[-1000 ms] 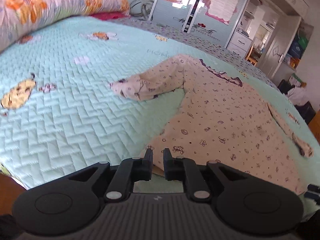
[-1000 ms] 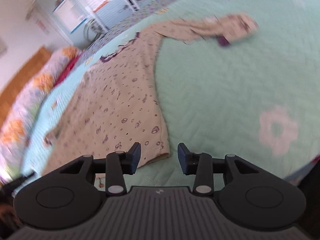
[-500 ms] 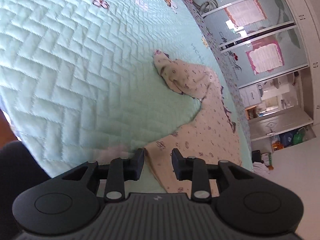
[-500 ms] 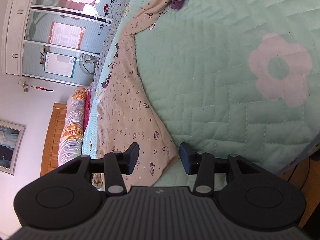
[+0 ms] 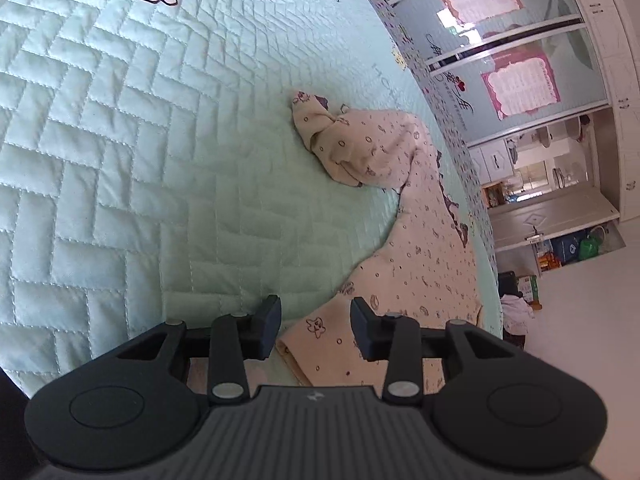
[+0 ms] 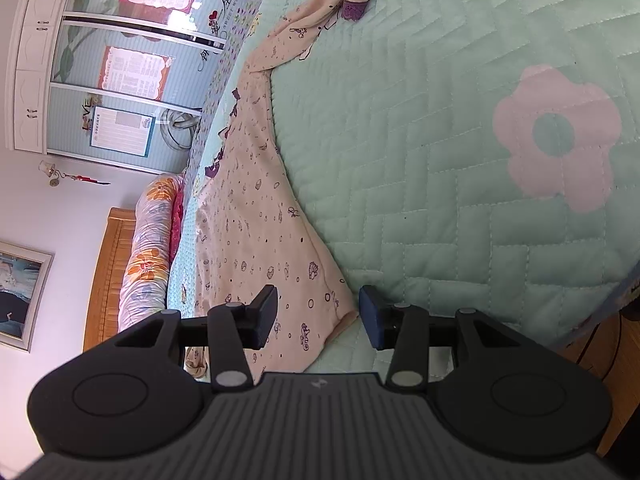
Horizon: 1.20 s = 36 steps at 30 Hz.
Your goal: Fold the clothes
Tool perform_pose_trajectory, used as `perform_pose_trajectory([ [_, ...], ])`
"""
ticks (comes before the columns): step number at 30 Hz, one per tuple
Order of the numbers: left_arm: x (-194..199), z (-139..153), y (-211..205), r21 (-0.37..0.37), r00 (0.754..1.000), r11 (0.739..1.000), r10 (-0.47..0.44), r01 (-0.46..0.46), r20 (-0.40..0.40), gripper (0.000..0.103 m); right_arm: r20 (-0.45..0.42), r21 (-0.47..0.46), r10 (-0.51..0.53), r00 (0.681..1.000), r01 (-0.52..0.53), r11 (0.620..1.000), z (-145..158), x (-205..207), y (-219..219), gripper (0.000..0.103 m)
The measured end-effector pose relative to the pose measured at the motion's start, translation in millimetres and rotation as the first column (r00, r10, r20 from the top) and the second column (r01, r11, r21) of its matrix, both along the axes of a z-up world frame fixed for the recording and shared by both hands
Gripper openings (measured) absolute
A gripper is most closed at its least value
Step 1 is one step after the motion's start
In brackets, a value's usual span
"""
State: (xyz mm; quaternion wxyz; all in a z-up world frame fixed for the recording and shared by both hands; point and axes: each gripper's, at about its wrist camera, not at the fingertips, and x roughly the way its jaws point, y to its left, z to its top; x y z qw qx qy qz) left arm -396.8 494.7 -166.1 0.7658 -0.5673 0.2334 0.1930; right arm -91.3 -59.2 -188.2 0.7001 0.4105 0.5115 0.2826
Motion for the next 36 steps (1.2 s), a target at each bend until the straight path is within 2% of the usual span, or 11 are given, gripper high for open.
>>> perform_pose_trajectory([
  [4,9,-2,-11,0.015,0.997,0.997,-0.072,0.072,-0.024,0.024,0.001,0.007,0.003,1.000,-0.003,1.000,-3,3,1,0.046],
  [8,12,-8,-10,0.000,0.997,0.998,-0.070,0.070,-0.036,0.007,-0.003,0.020,0.013,1.000,-0.013,1.000,-6,8,3,0.046],
  [10,11,-9,-12,0.006,0.997,0.998,-0.063,0.063,-0.045,0.003,0.000,0.018,0.023,1.000,-0.023,1.000,-6,9,4,0.045],
  [12,12,-7,-14,0.021,0.997,0.998,-0.054,0.055,-0.057,0.002,0.010,0.001,0.040,0.999,-0.040,0.999,-5,10,7,0.036],
  [14,13,-4,-16,0.040,0.996,0.998,-0.049,0.052,-0.070,0.002,0.016,-0.045,0.080,0.997,-0.079,0.996,-5,10,13,0.002],
  [17,10,6,-23,0.063,0.997,0.997,-0.043,0.047,-0.067,0.001,0.053,-0.083,0.100,0.994,-0.096,0.992,0,6,16,0.002],
  [23,-8,30,-49,0.088,0.998,0.995,-0.048,0.051,-0.034,0.001,0.217,-0.172,0.140,0.966,-0.103,0.980,55,-9,-2,0.001],
  [25,-8,22,-53,0.083,0.997,0.995,-0.056,0.060,-0.052,0.001,0.209,-0.190,0.140,0.968,-0.100,0.977,56,-10,-7,0.001],
  [29,-4,1,-48,0.050,0.995,0.998,-0.035,0.039,-0.090,0.001,0.107,-0.252,0.141,0.984,-0.110,0.961,21,-3,3,0.001],
  [34,-11,13,-44,0.086,0.996,0.996,-0.016,0.024,-0.083,0.002,0.130,-0.243,0.121,0.984,-0.086,0.966,18,-8,3,0.002],
  [36,-15,19,-43,0.105,0.997,0.994,-0.007,0.015,-0.080,0.003,0.109,-0.221,0.109,0.988,-0.083,0.972,16,-7,0,0.007],
])
